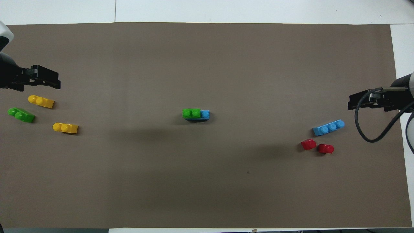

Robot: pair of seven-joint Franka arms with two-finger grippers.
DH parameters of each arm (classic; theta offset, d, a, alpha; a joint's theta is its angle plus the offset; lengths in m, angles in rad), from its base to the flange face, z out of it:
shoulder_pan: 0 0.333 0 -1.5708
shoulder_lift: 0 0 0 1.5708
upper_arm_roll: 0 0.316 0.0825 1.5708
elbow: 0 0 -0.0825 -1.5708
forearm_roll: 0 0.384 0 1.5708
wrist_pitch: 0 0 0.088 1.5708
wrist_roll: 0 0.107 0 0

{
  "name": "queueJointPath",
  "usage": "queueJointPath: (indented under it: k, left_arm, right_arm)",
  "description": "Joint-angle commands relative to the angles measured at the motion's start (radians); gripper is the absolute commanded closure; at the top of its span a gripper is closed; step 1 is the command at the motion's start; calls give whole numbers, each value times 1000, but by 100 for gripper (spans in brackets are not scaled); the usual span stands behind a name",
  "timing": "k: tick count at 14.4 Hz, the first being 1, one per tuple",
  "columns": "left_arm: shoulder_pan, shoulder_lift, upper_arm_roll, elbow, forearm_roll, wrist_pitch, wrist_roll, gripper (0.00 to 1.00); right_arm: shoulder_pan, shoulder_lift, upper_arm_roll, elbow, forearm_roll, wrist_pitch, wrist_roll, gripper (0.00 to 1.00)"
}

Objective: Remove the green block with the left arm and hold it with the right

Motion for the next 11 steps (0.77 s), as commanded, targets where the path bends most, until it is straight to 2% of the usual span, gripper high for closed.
queueJointPath:
  k: [1,3,6,11]
  left_arm:
    - [-4,-12,0,5,8,-17,-16,0]
    - [-4,-13,2,4,-25,-13,-39,0]
    - [-7,-13,-1,-1,-49,15,-175,0]
    - [-31,-22,-26,-21,-81,85,-575,0]
  right_arm:
    - [-18,0,10,-4,15,16,121,3]
    - [-7,6,10,-12,15,27,216,4]
    - [5,26,21,-14,19,48,420,5]
    - [58,90,21,-6,163,113,753,5]
